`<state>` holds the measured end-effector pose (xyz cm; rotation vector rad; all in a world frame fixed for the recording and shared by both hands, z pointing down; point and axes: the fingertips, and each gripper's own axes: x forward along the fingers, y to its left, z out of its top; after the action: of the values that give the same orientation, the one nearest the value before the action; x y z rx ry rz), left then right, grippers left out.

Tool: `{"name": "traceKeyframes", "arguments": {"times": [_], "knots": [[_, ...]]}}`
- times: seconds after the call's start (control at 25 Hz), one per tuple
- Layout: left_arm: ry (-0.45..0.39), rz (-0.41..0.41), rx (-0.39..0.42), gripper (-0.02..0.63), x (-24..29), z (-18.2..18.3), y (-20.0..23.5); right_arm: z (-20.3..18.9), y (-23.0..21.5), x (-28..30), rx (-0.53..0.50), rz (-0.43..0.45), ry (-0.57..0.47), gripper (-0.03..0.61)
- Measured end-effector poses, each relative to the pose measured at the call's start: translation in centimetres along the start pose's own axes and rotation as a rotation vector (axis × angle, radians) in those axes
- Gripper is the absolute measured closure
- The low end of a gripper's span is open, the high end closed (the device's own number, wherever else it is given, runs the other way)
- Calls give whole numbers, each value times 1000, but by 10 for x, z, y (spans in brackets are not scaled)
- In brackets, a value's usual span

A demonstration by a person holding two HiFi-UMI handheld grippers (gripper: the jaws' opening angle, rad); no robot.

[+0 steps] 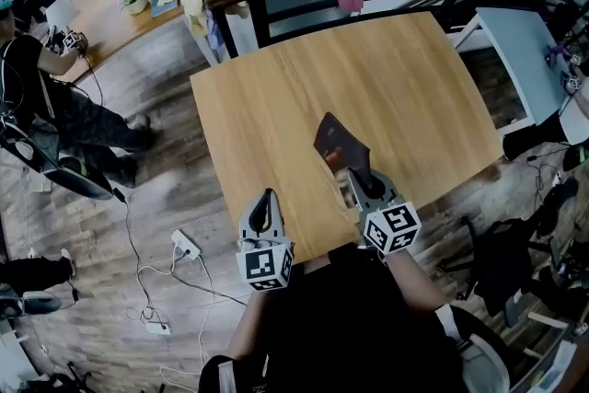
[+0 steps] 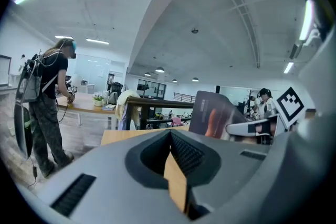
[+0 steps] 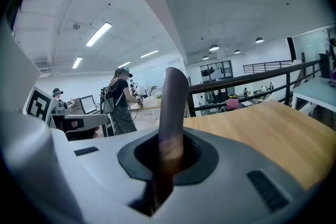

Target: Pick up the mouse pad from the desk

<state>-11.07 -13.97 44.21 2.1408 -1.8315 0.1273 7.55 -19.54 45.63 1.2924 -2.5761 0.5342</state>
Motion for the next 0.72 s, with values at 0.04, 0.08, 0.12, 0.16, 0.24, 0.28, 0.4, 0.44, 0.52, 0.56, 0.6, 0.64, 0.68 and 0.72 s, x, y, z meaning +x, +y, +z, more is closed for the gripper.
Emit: {"name": "traceKeyframes", "arguments": {"times": [0.04,0.08,0.12,0.16,0.24,0.28,0.4,0.44,0.52,0.56,0.6,0.64,0.68,0.72], "knots": [[-9,19,-10,591,2,3,-4,3,-4,0,-1,16,2,532],[-16,40,-16,591,3,6,-8,5,-9,0,-2,32,4,532],[-23,62,-18,591,4,8,-13,7,-13,0,-3,46,5,532],[-31,82,-20,591,5,11,-17,9,-18,-1,-4,60,4,532],[-48,114,-24,591,5,16,-26,12,-25,-2,-8,87,1,532],[-56,128,-25,591,5,18,-29,13,-27,-2,-11,100,0,532],[-70,163,-25,591,4,22,-38,17,-30,-1,-17,133,-1,532],[-72,169,-22,591,3,24,-40,18,-30,-2,-19,142,-2,532],[-81,172,-5,591,3,29,-45,21,-28,-4,-22,153,-5,532],[-86,171,6,591,2,33,-46,23,-28,-5,-24,156,-6,532],[-90,170,14,591,1,36,-47,23,-27,-7,-25,158,-6,532],[-93,170,17,591,-1,38,-47,23,-26,-9,-25,158,-7,532],[-95,171,18,591,-3,38,-47,23,-25,-11,-24,157,-8,532],[-97,173,18,591,-5,38,-46,22,-25,-13,-22,156,-10,532]]}}
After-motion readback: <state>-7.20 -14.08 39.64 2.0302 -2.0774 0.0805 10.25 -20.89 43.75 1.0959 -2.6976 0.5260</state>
